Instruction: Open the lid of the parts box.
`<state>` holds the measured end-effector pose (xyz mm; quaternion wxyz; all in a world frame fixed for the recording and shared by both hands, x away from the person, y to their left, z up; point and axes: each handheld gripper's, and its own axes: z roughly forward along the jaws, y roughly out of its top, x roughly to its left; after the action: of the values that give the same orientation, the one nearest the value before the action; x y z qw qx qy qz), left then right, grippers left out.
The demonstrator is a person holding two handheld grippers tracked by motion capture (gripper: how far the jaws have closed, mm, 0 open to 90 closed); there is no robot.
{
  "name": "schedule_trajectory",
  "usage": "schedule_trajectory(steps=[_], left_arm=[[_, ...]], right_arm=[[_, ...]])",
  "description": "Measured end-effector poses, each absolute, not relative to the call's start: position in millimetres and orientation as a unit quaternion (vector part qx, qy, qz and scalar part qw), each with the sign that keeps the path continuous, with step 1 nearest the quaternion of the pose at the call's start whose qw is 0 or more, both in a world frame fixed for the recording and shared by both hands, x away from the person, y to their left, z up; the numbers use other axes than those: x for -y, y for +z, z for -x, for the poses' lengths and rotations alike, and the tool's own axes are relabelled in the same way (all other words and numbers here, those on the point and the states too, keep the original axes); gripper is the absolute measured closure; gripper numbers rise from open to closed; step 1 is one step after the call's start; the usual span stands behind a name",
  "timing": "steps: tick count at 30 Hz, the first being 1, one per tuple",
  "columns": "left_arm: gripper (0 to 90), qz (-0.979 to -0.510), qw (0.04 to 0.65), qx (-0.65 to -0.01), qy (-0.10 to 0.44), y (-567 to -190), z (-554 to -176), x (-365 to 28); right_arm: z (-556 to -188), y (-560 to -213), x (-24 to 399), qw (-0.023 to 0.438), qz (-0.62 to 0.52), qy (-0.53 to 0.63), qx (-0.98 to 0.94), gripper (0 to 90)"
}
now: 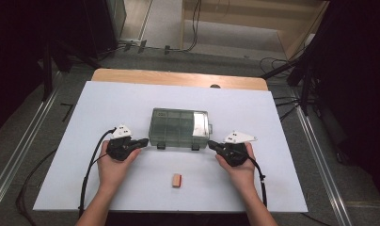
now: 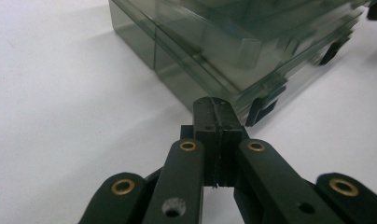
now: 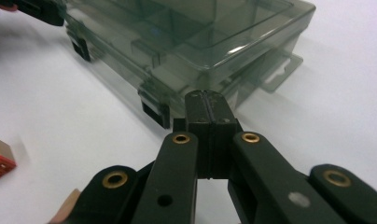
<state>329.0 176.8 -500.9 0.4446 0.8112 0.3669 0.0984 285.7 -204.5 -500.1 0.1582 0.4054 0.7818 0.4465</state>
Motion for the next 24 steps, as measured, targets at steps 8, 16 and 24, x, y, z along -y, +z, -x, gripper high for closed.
schedule_trajectory(steps=[8,16,24], left_arm=[[89.9,-0.806,0.461,-0.359,0.096,-496.7,-326.5,-175.9],[89.9,-0.793,0.489,-0.350,0.095,-479.7,-328.8,-172.2],[89.8,-0.781,0.507,-0.351,0.103,-465.0,-338.1,-165.5]], right_arm=[[-284.5,-492.0,204.4,0.168,-0.401,0.456,-0.777,88.4],[-290.5,-483.5,207.5,0.165,-0.403,0.472,-0.767,88.4],[-295.9,-466.6,201.1,0.175,-0.393,0.477,-0.767,88.5]])
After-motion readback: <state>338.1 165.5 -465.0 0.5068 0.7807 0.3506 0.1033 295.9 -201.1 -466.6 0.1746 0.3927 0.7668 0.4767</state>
